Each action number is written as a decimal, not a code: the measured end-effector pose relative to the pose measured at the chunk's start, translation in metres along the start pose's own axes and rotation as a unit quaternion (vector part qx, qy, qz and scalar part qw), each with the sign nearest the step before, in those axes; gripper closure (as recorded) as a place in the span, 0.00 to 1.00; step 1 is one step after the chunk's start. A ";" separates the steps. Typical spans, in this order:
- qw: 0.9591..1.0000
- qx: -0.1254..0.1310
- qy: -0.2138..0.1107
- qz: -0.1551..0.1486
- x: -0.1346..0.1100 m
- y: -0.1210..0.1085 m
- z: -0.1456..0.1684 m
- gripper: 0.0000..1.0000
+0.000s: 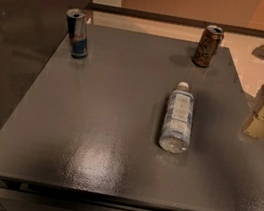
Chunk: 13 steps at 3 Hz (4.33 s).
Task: Knock redbull can over
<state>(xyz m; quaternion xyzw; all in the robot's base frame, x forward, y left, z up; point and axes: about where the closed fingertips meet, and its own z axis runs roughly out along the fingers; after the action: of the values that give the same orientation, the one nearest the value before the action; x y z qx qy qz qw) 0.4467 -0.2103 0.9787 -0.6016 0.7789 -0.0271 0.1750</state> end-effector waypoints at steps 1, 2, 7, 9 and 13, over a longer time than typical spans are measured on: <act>0.999 0.001 -0.032 -0.004 -0.019 -0.014 0.007 0.00; 0.998 -0.002 -0.064 -0.016 -0.044 -0.028 0.017 0.00; 0.983 -0.029 -0.184 0.007 -0.171 -0.081 0.100 0.00; 0.973 -0.035 -0.229 0.019 -0.229 -0.106 0.124 0.00; 0.951 -0.047 -0.304 0.023 -0.332 -0.121 0.187 0.00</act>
Offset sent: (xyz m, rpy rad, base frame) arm 0.0666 0.0610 0.0005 0.1730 -0.0497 0.1060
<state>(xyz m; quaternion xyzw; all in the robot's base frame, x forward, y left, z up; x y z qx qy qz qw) 0.6869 0.1027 0.9140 -0.5710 0.7030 0.1978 0.3752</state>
